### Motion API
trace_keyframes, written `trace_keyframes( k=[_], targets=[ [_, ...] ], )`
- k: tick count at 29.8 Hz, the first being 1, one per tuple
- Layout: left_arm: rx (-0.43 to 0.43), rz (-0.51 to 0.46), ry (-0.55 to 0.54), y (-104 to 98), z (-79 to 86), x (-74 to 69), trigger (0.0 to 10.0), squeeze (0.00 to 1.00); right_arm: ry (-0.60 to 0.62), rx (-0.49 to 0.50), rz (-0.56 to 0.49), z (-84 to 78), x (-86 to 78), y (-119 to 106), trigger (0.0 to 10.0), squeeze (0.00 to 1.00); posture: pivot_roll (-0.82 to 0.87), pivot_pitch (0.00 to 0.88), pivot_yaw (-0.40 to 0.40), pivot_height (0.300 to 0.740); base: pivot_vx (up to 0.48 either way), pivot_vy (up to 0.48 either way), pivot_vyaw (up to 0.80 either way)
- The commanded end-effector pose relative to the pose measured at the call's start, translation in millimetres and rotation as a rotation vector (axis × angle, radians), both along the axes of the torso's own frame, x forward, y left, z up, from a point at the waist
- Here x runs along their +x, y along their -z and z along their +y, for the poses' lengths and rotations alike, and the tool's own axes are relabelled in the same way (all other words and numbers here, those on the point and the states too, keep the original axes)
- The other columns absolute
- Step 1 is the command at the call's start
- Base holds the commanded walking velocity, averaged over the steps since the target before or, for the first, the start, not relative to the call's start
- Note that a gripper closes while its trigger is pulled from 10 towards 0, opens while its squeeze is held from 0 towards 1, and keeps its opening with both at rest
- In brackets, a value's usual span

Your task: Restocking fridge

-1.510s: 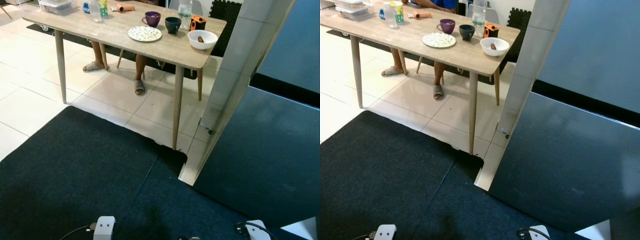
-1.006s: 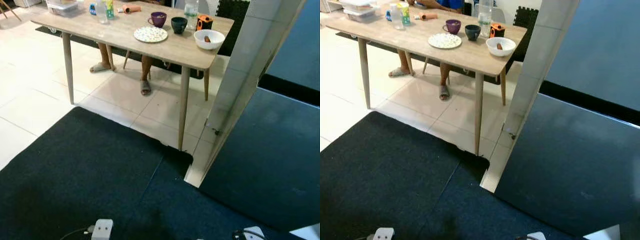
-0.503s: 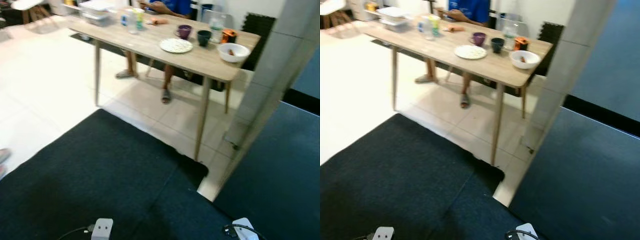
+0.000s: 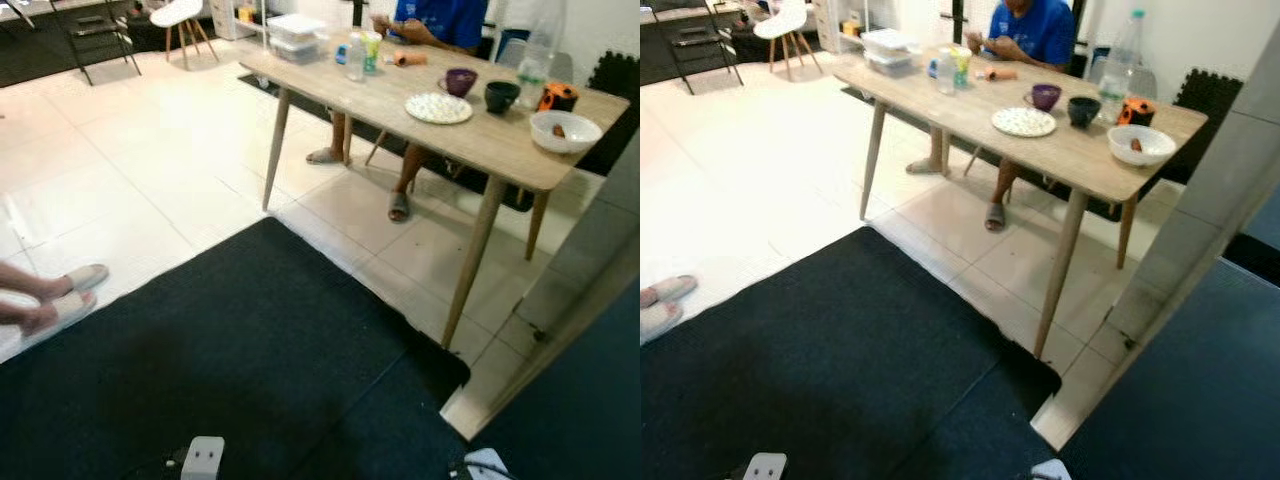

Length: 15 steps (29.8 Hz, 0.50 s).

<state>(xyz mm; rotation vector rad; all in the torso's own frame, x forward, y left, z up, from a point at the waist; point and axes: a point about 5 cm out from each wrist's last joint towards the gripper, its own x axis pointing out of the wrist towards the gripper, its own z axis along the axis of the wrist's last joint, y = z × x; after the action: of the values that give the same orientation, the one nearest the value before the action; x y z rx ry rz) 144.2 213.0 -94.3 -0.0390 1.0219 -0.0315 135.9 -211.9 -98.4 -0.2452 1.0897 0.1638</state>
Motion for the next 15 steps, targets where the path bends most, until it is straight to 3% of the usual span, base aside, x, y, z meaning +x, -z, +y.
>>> trace_keyframes(
  k=[1,7,15],
  targets=[
    [0.007,0.027,-0.021,1.9,6.6,-8.3,10.0,0.00,0.010,-0.007,0.005,-1.9,-1.0,0.2,10.0,0.00,-0.05,0.073,-0.013,0.740,0.000,0.000,0.75],
    [0.000,0.029,-0.038,2.7,5.3,-9.5,10.0,0.00,0.038,-0.007,-0.003,-3.4,0.2,-0.5,10.0,0.00,-0.05,0.087,-0.014,0.740,0.000,0.000,0.63],
    [-0.024,0.035,-0.051,4.8,1.6,-14.4,10.0,0.00,0.037,-0.058,-0.006,-9.3,0.1,-1.3,10.0,0.00,-0.06,0.103,-0.019,0.740,0.000,0.000,0.00]
  ],
)
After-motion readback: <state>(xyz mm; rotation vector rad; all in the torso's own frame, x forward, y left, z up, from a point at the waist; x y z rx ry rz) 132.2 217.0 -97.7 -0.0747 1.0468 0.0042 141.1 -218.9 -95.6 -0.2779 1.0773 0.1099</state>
